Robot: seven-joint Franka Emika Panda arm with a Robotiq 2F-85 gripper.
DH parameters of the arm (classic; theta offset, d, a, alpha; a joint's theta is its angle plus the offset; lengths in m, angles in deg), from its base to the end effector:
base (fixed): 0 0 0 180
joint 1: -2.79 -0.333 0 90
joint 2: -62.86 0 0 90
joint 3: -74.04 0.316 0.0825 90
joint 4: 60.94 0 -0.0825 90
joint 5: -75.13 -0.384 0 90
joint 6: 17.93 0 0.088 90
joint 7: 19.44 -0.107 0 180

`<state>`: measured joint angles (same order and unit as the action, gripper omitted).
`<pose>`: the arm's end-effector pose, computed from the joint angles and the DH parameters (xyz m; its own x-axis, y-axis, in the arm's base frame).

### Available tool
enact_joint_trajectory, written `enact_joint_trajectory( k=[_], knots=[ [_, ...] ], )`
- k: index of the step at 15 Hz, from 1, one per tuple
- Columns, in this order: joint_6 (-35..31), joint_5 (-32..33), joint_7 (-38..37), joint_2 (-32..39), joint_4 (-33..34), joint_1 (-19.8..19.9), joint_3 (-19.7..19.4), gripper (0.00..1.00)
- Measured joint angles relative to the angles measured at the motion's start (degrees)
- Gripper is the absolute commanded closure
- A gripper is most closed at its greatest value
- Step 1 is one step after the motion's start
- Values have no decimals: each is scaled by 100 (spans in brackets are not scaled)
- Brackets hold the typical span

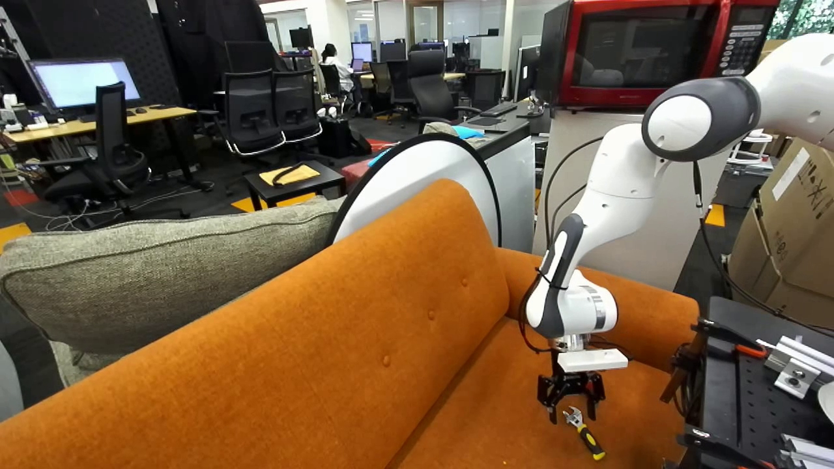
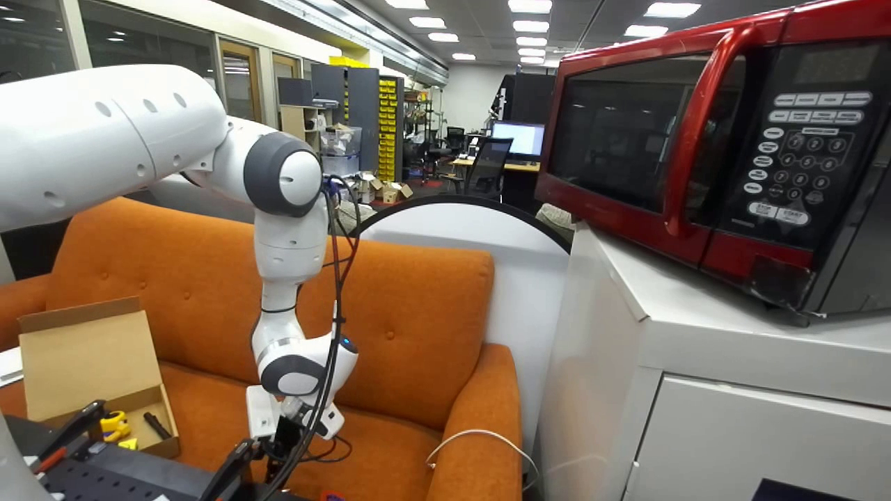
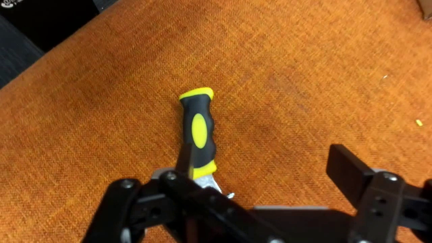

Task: Pick up the tool from the couch and put it in the box.

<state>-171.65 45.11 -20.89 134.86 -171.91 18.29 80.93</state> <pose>0.4084 -0.0540 -0.1693 0.6251 -0.5725 -0.5305 -0.7016 -0.7099 -0.0607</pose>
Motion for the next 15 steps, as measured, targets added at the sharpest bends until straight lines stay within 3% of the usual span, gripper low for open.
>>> enact_joint_trajectory(
  k=[15],
  knots=[
    [401, 422, -270, 983, 968, 59, -308, 0]
  ],
)
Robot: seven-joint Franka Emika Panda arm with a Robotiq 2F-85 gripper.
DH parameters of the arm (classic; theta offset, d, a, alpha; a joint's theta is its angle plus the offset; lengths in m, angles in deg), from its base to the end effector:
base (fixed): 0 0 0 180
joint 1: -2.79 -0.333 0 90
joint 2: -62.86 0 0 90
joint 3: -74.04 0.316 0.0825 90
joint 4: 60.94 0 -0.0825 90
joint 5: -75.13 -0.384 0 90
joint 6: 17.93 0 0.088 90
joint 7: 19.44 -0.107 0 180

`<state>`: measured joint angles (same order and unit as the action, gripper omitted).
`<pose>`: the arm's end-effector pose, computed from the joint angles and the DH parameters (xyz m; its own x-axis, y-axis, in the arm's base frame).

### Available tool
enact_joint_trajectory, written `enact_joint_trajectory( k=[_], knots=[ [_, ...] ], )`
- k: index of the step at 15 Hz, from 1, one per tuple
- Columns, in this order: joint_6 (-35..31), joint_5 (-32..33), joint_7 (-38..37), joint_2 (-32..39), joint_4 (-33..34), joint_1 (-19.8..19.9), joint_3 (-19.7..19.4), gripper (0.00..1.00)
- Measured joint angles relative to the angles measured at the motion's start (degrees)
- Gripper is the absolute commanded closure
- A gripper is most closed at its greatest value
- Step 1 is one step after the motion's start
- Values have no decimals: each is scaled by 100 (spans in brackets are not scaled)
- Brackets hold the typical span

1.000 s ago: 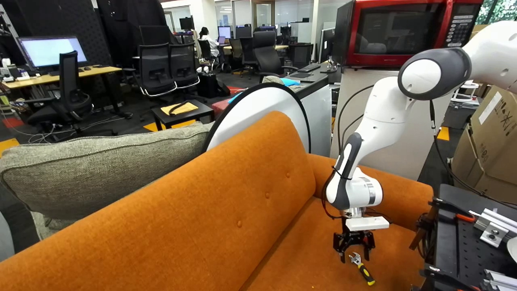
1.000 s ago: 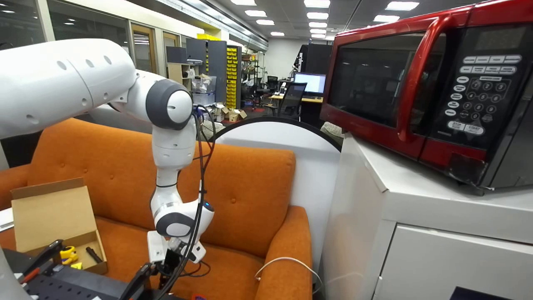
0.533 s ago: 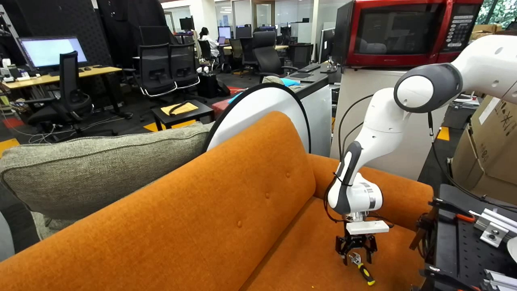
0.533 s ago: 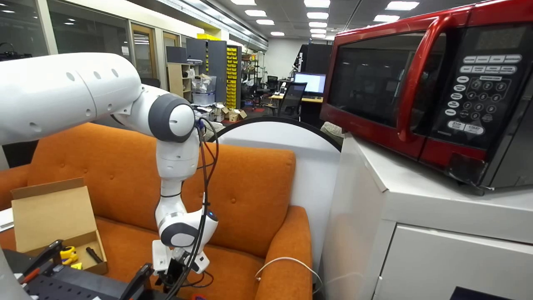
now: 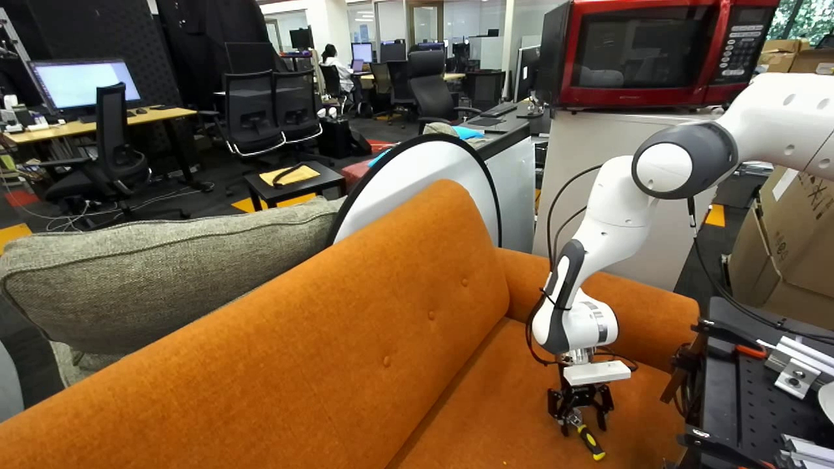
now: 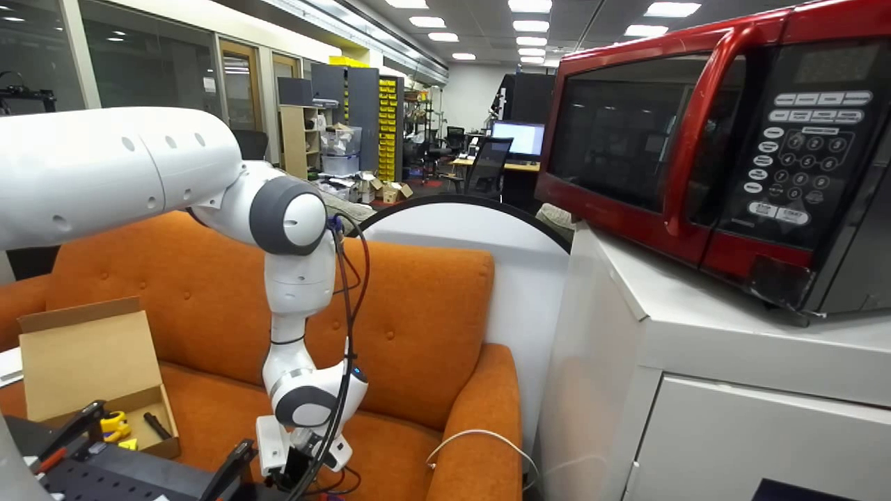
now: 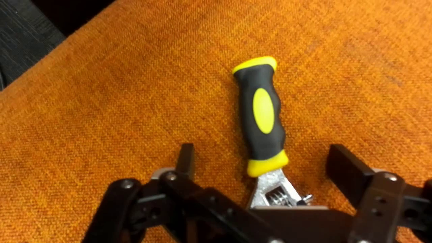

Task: Pick up the tool from the couch and put it in the box.

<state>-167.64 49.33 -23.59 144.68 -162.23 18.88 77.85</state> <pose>0.3914 -0.0804 -0.2286 0.5814 -0.5804 -0.5702 -0.7038 -0.7104 0.0055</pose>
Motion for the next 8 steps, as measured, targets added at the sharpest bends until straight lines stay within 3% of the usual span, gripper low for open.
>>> enact_joint_trajectory(
  k=[1, 2, 8],
  knots=[
    [20, 29, 0, 3, 8, 0, 0, 8],
    [40, 50, 0, 3, 17, 0, 0, 28],
    [190, 67, 0, -1, 76, 7, -43, 67]
  ],
)
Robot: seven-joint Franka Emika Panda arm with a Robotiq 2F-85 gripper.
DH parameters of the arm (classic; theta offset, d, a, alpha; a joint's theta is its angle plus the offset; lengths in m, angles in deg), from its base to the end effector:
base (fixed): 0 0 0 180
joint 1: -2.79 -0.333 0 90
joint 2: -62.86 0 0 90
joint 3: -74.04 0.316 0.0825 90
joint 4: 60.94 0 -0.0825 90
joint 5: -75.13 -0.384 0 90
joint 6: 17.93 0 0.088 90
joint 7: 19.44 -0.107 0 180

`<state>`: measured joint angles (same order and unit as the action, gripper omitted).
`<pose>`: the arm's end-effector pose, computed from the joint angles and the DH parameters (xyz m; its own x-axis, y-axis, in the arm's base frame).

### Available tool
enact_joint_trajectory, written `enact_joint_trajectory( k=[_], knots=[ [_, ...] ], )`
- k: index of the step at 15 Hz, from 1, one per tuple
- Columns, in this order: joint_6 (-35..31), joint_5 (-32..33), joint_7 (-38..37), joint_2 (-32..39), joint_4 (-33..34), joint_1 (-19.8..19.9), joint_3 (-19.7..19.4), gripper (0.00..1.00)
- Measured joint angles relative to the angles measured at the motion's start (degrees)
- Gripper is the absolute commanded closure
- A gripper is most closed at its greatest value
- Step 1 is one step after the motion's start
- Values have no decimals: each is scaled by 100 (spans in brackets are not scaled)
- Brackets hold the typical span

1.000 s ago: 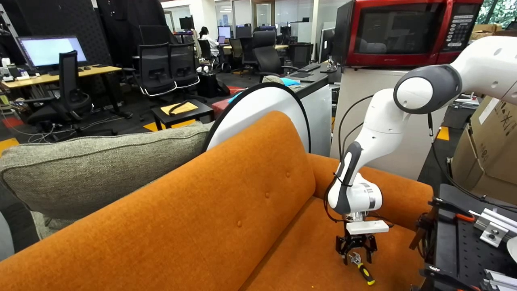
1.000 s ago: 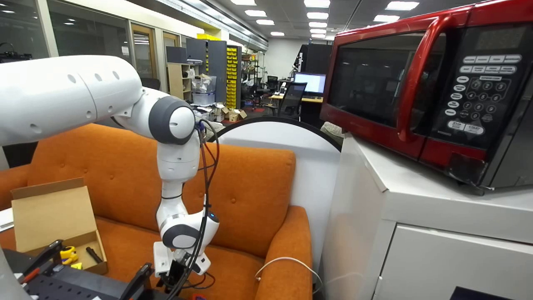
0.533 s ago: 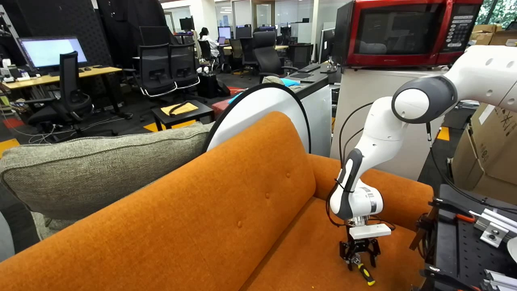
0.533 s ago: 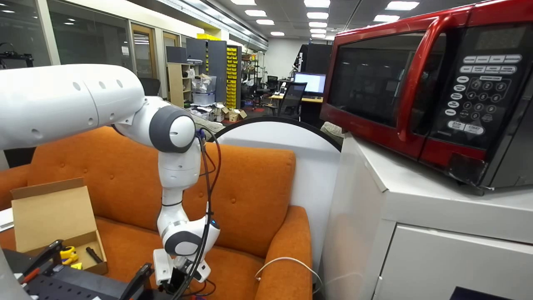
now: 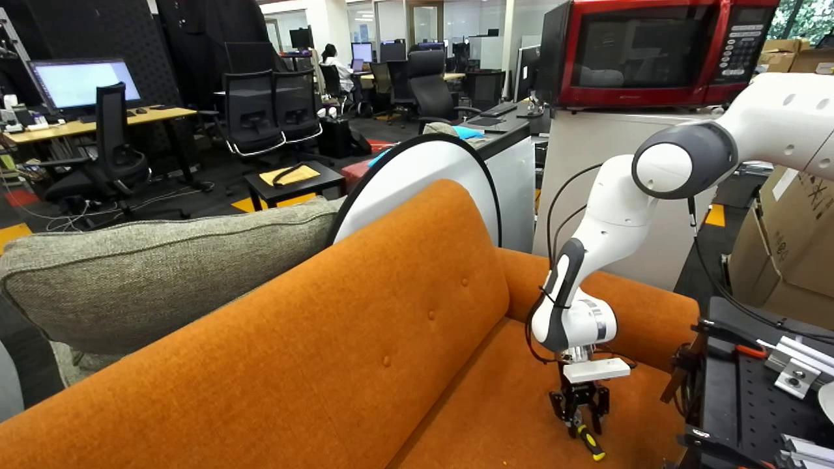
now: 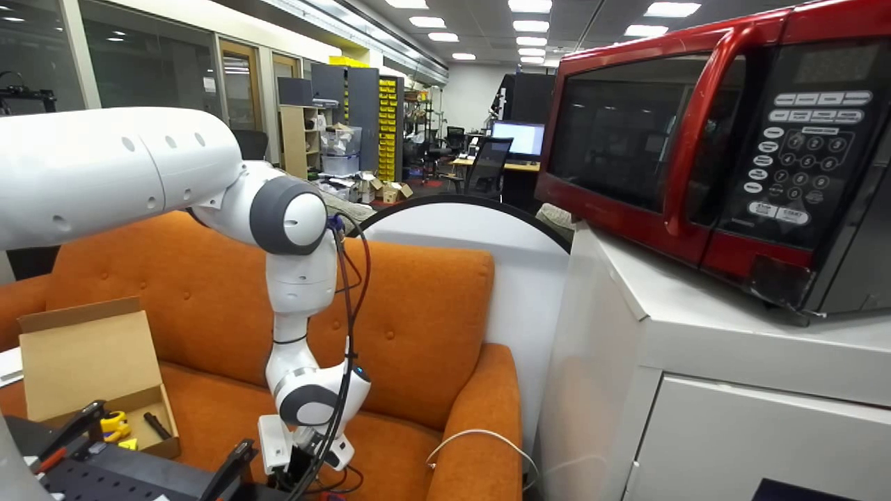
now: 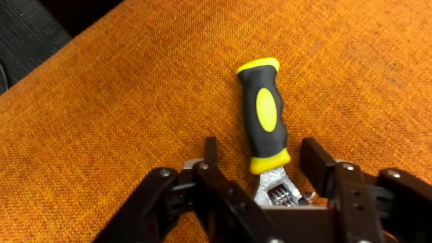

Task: Pick up the tool from the couch and put it in the box.

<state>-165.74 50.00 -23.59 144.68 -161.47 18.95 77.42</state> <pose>0.3934 -0.0841 -0.2281 0.5792 -0.5682 -0.5846 -0.6968 -0.7172 0.0068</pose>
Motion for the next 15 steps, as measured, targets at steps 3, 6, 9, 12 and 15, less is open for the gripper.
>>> enact_joint_trajectory(
  k=[3, 6, 9, 12, 15],
  knots=[
    [55, 0, 0, -23, 4, 14, -14, 88],
    [79, -1, 27, -77, 3, 64, 13, 93],
    [76, -14, 219, -234, -11, 231, 165, 93],
    [72, -25, 573, -601, -155, 513, 507, 93],
    [54, -27, 1068, -1175, -557, 704, 962, 93]
  ],
)
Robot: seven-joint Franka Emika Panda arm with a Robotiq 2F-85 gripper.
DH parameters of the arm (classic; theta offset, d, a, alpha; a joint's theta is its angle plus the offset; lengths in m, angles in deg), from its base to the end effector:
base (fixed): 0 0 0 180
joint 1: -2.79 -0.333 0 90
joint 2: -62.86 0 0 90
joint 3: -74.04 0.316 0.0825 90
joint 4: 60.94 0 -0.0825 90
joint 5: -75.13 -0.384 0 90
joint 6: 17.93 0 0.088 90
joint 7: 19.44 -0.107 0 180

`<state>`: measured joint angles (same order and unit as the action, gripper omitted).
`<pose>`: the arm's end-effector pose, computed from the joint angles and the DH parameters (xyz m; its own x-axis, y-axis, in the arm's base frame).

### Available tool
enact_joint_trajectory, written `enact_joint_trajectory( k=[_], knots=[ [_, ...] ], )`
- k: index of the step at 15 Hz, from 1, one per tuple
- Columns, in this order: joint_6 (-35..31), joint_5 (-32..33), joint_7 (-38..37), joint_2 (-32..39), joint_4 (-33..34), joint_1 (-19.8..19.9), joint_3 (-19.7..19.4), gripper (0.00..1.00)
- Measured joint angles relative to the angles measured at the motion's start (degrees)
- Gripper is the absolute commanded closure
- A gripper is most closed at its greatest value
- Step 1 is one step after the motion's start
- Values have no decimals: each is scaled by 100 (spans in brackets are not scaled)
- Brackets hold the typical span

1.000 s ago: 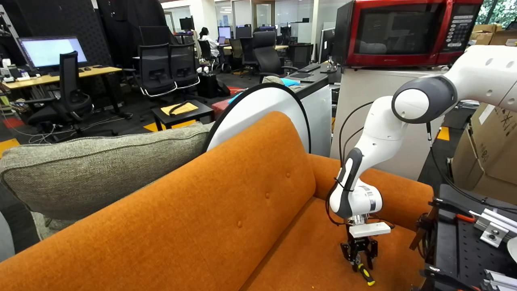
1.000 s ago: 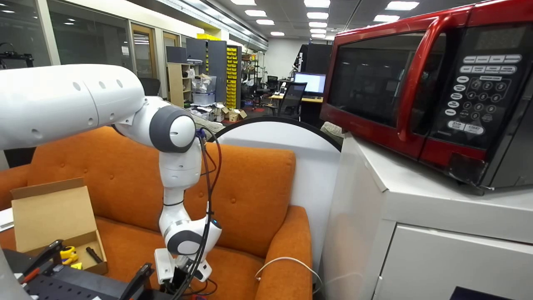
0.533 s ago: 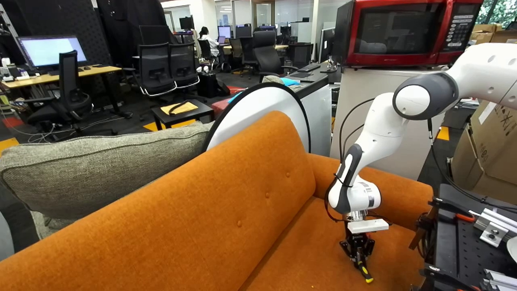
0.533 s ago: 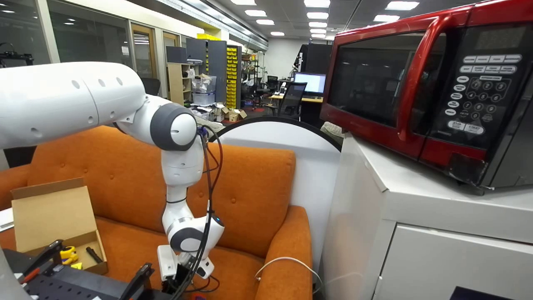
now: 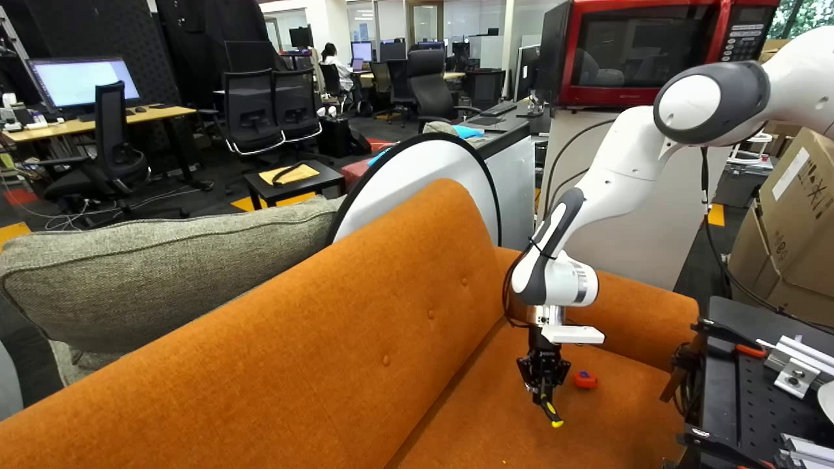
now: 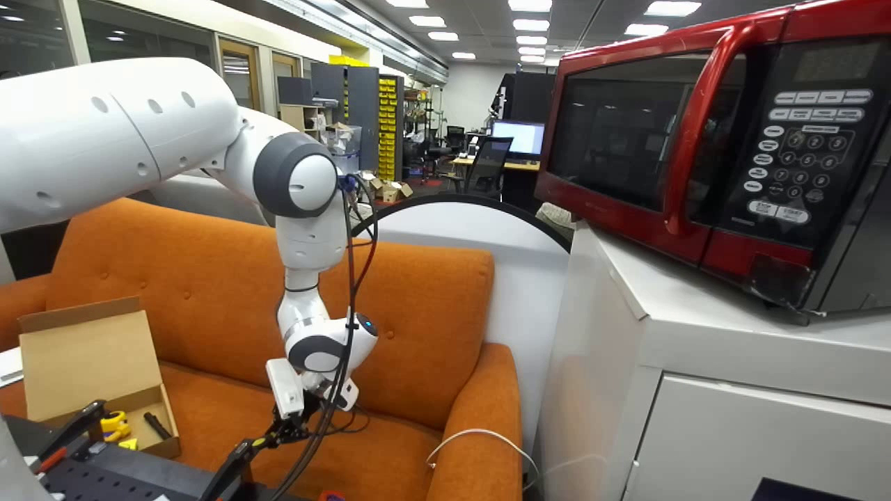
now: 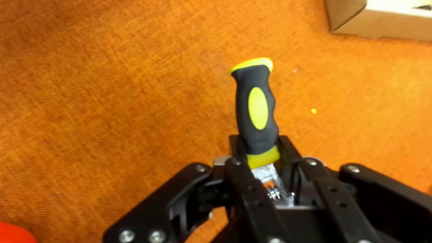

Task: Pick up the tool from the couch and put it in the box.

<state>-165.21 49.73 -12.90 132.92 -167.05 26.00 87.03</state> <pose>0.4670 -0.0583 -0.1375 0.7495 -0.4117 -0.5184 -0.6047 -0.7443 -0.2833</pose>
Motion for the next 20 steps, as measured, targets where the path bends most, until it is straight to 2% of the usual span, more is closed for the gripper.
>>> enact_joint_trajectory(
  k=[5, 8, 15, 20],
  knots=[
    [-2, 22, 741, -1048, -734, -109, 853, 93],
    [17, 145, 991, -1378, -911, -479, 1187, 93],
    [217, 990, 1095, -1414, -741, -1909, 1348, 93],
    [699, 1533, 1104, -1391, -389, -2717, 1329, 93]
  ],
)
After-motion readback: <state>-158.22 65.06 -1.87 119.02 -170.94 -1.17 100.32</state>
